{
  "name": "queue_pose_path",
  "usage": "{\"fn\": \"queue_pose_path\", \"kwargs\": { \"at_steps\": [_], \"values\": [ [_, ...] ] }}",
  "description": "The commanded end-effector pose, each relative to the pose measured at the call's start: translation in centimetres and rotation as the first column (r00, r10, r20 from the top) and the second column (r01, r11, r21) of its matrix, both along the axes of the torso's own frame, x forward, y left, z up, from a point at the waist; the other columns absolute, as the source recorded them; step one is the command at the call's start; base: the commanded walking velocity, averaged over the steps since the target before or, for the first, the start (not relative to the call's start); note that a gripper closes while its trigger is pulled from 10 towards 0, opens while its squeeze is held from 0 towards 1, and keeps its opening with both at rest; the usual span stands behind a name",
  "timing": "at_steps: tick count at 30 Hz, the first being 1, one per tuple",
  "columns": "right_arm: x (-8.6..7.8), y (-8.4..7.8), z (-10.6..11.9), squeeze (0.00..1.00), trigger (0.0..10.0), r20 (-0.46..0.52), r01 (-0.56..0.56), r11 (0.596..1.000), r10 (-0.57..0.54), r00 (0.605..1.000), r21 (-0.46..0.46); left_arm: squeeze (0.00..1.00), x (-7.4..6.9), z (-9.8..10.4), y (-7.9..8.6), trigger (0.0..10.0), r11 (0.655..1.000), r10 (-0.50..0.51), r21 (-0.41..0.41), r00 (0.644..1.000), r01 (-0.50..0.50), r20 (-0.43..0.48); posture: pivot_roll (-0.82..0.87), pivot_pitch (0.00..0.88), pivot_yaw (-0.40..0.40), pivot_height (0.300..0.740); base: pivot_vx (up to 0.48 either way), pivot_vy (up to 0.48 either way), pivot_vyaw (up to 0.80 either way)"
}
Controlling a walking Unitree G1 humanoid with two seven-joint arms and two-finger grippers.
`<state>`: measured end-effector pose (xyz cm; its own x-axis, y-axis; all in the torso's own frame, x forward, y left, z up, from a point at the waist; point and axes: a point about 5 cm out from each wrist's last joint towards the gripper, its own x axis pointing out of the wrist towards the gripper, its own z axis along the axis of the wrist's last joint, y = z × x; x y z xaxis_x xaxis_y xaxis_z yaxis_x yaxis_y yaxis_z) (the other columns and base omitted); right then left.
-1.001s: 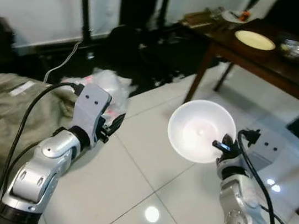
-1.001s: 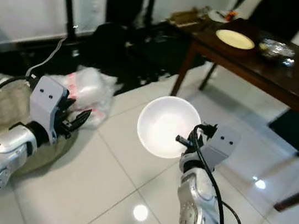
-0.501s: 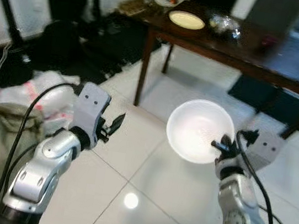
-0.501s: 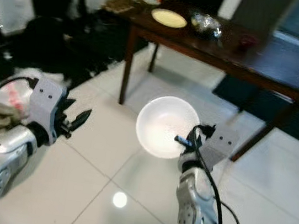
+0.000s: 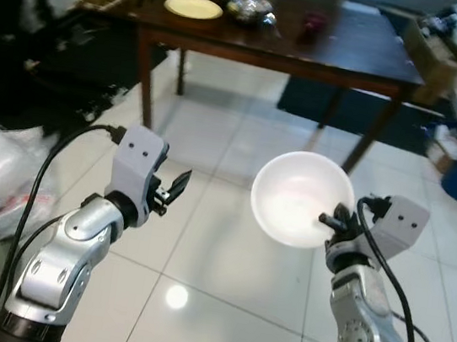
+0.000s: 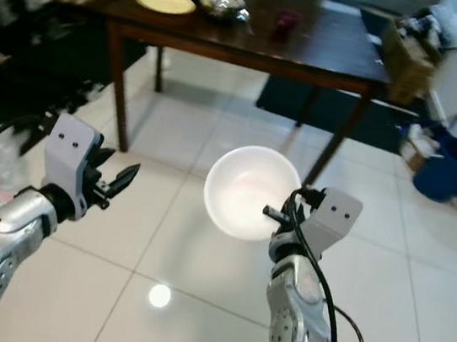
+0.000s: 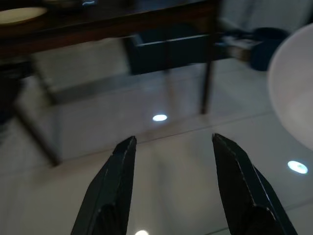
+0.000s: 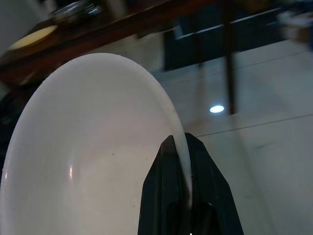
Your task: Setting the table
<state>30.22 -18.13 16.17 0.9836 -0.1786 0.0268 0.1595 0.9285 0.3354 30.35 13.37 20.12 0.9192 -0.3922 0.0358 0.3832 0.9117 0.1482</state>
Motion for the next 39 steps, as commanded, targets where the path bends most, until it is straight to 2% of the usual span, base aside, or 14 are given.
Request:
{"fn": "queue_pose_path", "kwargs": {
  "at_steps": [1,14,18,28,34,39],
  "values": [
    [-0.1,0.2,0.0,0.00,10.0,0.006,-0.003,1.000,0.003,1.000,0.006,0.00,-0.1,-0.3,0.2,10.0,1.000,0.003,0.010,1.000,-0.003,0.000,-0.03,0.051,0.031,0.740,0.000,0.000,-0.80],
    [-0.1,0.1,0.1,0.00,10.0,0.010,0.002,1.000,-0.002,1.000,0.007,0.00,0.1,0.0,0.0,10.0,1.000,0.005,0.015,0.999,-0.005,0.031,-0.03,0.048,0.034,0.740,0.000,0.000,-0.80],
    [-0.1,0.2,0.2,0.00,10.0,0.016,0.002,1.000,-0.002,1.000,-0.005,0.00,0.4,0.3,-0.1,10.0,0.999,0.034,0.017,0.997,-0.035,0.074,-0.03,0.050,0.035,0.740,0.469,0.000,-0.35],
    [-0.1,0.2,0.2,0.00,10.0,0.024,-0.004,1.000,0.004,1.000,-0.019,0.00,0.4,0.3,-0.3,10.0,1.000,0.023,0.013,0.997,-0.024,0.075,-0.04,0.053,0.039,0.740,0.468,0.000,0.00],
    [-0.3,2.1,1.8,0.00,10.0,0.118,-0.157,0.986,0.164,0.979,-0.063,0.00,0.4,0.2,-0.3,10.0,0.999,0.031,0.010,0.997,-0.032,0.075,-0.03,0.055,0.043,0.740,0.468,0.000,0.00],
    [-0.4,3.2,2.6,0.00,10.0,0.151,-0.226,0.970,0.237,0.960,-0.089,0.00,0.2,-0.1,-0.2,10.0,0.999,0.053,0.004,0.996,-0.054,0.064,-0.03,0.055,0.049,0.740,0.466,0.000,0.00]
  ]
}}
